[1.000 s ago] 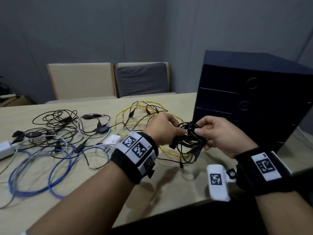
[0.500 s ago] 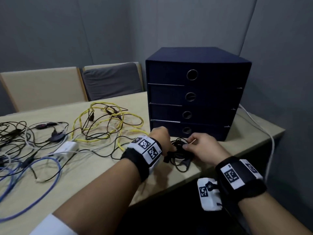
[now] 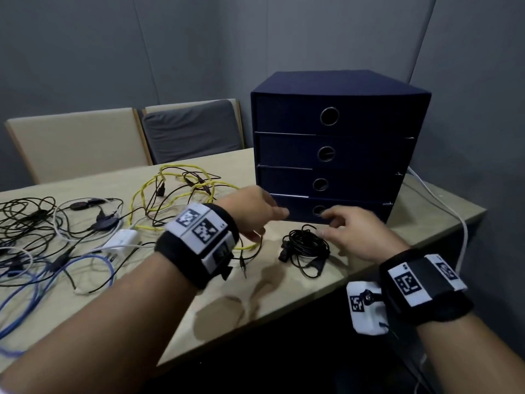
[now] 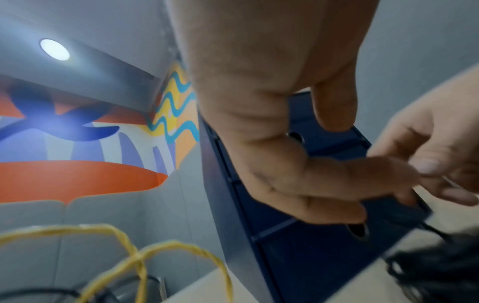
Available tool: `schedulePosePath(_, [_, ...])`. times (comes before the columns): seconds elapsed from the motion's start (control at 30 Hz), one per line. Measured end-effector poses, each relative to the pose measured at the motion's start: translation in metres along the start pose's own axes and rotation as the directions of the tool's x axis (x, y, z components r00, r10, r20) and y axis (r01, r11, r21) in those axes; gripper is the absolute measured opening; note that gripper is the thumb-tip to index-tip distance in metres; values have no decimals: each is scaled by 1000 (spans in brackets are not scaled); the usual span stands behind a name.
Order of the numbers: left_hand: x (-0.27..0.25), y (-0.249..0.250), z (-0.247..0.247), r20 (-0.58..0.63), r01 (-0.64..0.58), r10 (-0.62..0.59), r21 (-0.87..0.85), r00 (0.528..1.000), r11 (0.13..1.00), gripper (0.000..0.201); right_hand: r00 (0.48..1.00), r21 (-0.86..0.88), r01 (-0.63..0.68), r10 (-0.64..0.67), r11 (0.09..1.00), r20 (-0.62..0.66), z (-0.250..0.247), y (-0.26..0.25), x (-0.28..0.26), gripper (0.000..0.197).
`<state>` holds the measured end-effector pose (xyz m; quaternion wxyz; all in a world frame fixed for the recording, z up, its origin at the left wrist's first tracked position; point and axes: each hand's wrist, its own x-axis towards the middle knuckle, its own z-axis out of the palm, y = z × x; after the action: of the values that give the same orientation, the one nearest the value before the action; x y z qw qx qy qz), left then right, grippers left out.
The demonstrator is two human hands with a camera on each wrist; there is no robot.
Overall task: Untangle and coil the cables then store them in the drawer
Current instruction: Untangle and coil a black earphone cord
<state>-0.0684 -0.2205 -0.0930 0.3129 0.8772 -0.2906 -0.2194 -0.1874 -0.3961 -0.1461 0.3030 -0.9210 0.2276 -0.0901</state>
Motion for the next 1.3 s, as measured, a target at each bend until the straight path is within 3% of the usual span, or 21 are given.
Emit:
schedulePosePath(0.1, [-21, -4, -32, -65, -54, 52, -37, 997, 998, 33, 996, 75, 48, -43, 996, -75, -5, -13, 0, 33])
schedulePosePath(0.2, [-37, -20, -62, -166, -74, 79, 37, 983, 997, 30, 989, 107, 136, -128, 985, -80, -3, -43, -2, 19])
schedulePosePath(0.37, [-50, -63, -88, -231, 8, 48, 233, 972, 972, 33, 960, 26, 274, -275, 962, 56, 27, -108, 6, 13])
schedulePosePath(0.53, [-65, -105, -94, -233, 102, -31, 301, 972, 948, 40, 908, -165, 340, -278, 926, 314, 72, -151, 15, 28])
schedulePosePath(0.63, [-72, -125, -96, -206, 141, -83, 288, 975, 947, 39, 876, -259, 392, -273, 883, 398, 92, -164, 18, 31])
schedulePosePath(0.8, [-85, -147, -103, -141, 179, -157, 157, 977, 971, 29, 860, -356, 401, -214, 844, 463, 117, -183, 23, 47])
schedulePosePath(0.87, [-91, -154, -107, -150, 183, -164, 127, 975, 975, 27, 864, -460, 408, -171, 789, 474, 128, -189, 26, 52])
schedulePosePath(1.0, [-101, -166, -112, -145, 200, -187, 82, 972, 976, 34, 871, -640, 421, -89, 642, 484, 147, -192, 32, 35])
schedulePosePath(1.1, [-106, -167, -113, -139, 177, -168, 53, 976, 983, 34, 825, -569, 484, -130, 665, 550, 129, -203, 20, 21])
schedulePosePath(1.17, [-108, -163, -112, -135, 136, -130, 35, 982, 990, 34, 818, -459, 492, -212, 740, 535, 108, -210, 14, 16])
schedulePosePath(1.3, [-108, -152, -108, -162, 22, -23, -6, 986, 1000, 54, 862, -8, 443, -424, 896, 277, 69, -227, 6, 8])
